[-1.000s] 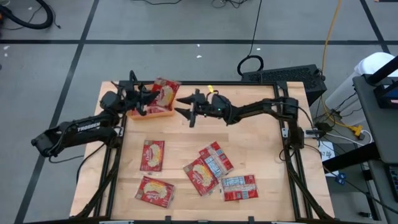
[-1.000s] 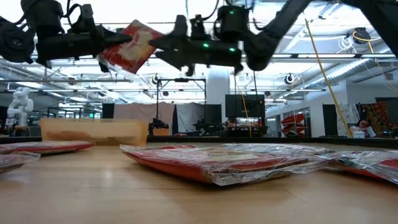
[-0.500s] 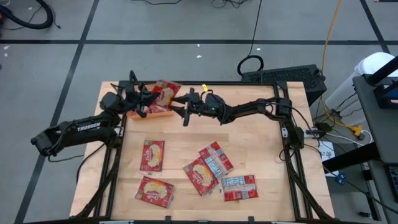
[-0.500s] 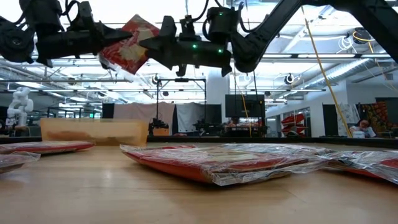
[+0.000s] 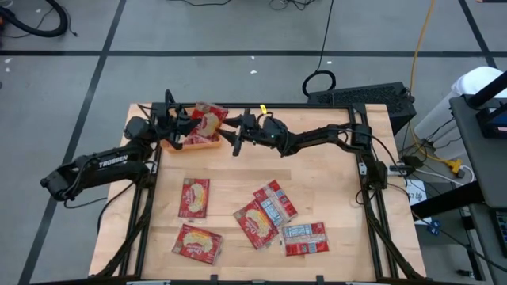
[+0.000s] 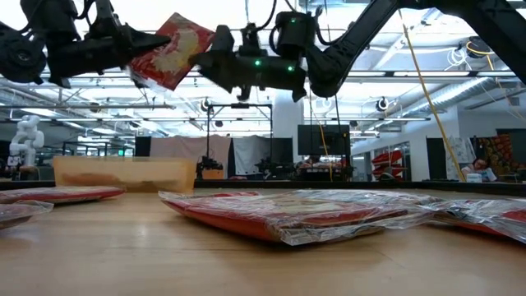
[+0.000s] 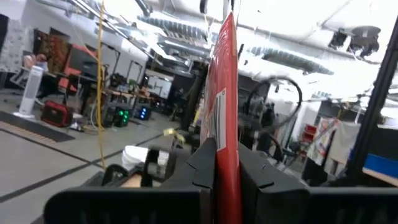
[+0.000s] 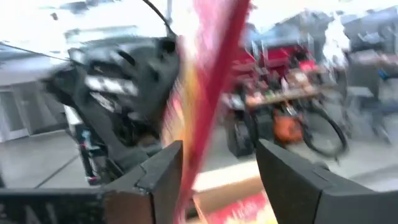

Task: Sort popcorn bags into baskets
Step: Put the red popcorn bag into the orange bin

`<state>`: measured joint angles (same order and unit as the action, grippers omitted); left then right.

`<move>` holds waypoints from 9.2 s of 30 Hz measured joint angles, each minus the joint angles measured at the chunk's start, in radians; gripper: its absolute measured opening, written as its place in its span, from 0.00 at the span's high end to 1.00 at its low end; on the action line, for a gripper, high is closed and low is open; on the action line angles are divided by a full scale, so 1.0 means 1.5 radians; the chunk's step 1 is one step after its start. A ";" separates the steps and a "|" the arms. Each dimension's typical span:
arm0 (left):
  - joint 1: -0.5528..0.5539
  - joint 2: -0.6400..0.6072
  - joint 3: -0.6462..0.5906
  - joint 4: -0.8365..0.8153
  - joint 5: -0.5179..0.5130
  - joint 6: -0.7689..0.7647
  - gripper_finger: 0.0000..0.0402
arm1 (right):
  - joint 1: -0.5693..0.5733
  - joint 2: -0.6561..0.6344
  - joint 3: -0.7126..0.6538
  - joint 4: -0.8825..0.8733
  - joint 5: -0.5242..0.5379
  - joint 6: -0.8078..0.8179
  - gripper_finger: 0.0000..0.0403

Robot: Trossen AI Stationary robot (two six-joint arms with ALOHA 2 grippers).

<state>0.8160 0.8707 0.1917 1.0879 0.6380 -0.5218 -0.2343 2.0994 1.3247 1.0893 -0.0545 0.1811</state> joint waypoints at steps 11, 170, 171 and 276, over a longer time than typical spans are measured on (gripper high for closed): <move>-0.031 0.000 0.000 -0.030 -0.007 0.037 0.91 | 0.000 0.000 0.000 0.023 -0.036 -0.007 0.88; 0.073 0.286 0.270 -0.960 -0.551 0.275 0.99 | 0.060 -0.180 0.000 -0.572 -0.086 -0.081 0.59; 0.073 0.304 0.270 -0.956 -0.556 0.276 0.99 | 0.060 -0.180 0.000 -0.573 -0.086 -0.082 0.59; -0.719 0.615 0.249 -0.346 -0.380 0.080 0.91 | 0.291 -0.186 -0.068 -1.044 0.163 0.060 0.36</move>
<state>-0.2625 1.7934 0.5648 0.5695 0.0681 -0.4017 0.2028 1.8206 1.2224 -0.4769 0.1905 0.2709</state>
